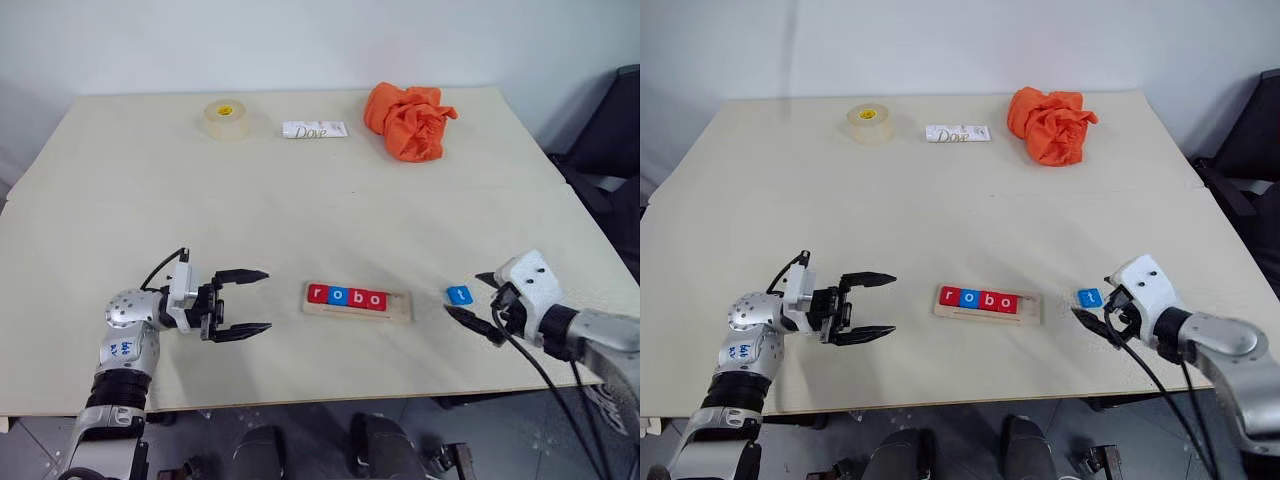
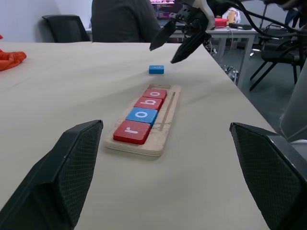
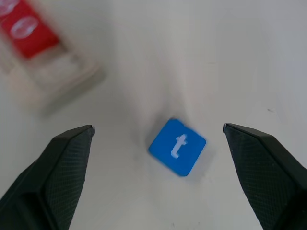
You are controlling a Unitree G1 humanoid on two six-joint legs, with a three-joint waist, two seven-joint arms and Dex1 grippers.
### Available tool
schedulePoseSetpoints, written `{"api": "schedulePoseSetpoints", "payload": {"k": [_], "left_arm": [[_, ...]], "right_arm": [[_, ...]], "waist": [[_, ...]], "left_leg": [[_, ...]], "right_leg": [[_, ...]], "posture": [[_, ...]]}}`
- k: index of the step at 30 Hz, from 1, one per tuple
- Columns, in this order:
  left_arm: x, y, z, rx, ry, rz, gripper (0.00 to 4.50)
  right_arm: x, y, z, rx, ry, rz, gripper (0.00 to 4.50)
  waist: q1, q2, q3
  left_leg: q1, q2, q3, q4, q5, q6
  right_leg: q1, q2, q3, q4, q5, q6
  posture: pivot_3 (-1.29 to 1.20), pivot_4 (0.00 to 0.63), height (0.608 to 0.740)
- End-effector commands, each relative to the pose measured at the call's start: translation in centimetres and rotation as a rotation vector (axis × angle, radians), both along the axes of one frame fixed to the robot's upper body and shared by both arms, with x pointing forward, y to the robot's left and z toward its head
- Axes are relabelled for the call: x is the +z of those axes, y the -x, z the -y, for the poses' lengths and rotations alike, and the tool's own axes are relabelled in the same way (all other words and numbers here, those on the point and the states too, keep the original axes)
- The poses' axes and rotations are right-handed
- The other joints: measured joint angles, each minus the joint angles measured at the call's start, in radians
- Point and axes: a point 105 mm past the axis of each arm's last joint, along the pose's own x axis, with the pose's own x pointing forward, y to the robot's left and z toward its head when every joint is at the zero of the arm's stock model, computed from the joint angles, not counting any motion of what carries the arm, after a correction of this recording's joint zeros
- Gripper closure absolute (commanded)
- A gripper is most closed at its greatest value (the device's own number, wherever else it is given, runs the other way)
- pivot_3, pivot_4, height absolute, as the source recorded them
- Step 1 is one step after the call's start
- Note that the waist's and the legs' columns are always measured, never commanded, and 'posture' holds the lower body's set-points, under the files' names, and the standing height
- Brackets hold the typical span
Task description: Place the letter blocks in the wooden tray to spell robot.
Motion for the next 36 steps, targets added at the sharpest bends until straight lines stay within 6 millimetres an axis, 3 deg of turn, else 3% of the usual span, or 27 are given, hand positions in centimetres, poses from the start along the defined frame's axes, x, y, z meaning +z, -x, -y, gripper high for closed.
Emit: {"api": "schedulePoseSetpoints", "payload": {"k": [1,16,19,26,31,36], "left_arm": [[0.6,0.4,-0.2,0.007,0.011,0.028,0.00],[-0.2,3.7,-1.2,0.110,0.017,0.005,0.00],[-0.2,4.1,-1.2,0.124,0.021,0.006,0.00],[-0.1,4.2,-1.5,0.137,0.019,0.010,0.00],[0.2,4.0,-2.1,0.149,0.017,0.026,0.00],[0.2,3.8,-2.7,0.138,0.001,0.034,0.00]], "right_arm": [[-0.1,-0.5,0.6,0.126,0.106,-0.036,0.02],[-0.8,-5.0,1.7,0.353,0.309,-0.138,0.02],[-1.0,-5.4,1.4,0.382,0.310,-0.165,0.55],[-1.1,-5.6,1.6,0.405,0.331,-0.173,2.92],[0.5,-5.9,1.2,0.391,0.299,-0.131,3.05],[3.2,-5.8,-0.9,0.364,0.192,-0.083,3.05]], "waist": [[0.000,-0.001,0.000],[0.000,0.000,0.001],[0.000,-0.001,0.001],[-0.002,-0.001,0.001],[0.000,0.000,0.001],[0.000,0.001,0.001]], "left_leg": [[0.000,0.000,0.000,0.000,0.000,0.000],[0.000,0.000,0.002,0.001,0.000,-0.001],[0.000,0.000,0.002,0.002,0.000,-0.001],[0.001,0.000,0.002,0.002,0.000,-0.001],[0.001,0.000,0.002,0.003,0.000,-0.002],[0.001,0.000,0.003,0.003,0.001,-0.002]], "right_leg": [[0.000,0.000,0.000,0.000,0.000,0.000],[-0.001,-0.001,0.000,0.000,0.000,0.000],[0.000,-0.001,0.000,0.000,0.000,0.000],[0.000,-0.001,0.001,0.001,0.001,0.000],[0.000,-0.002,0.001,0.002,0.001,0.000],[-0.001,-0.001,0.001,0.002,0.001,0.000]], "posture": [[0.00,0.150,0.740],[0.00,0.150,0.740],[0.00,0.150,0.740],[0.00,0.150,0.740],[0.00,0.150,0.740],[0.00,0.150,0.740]]}}
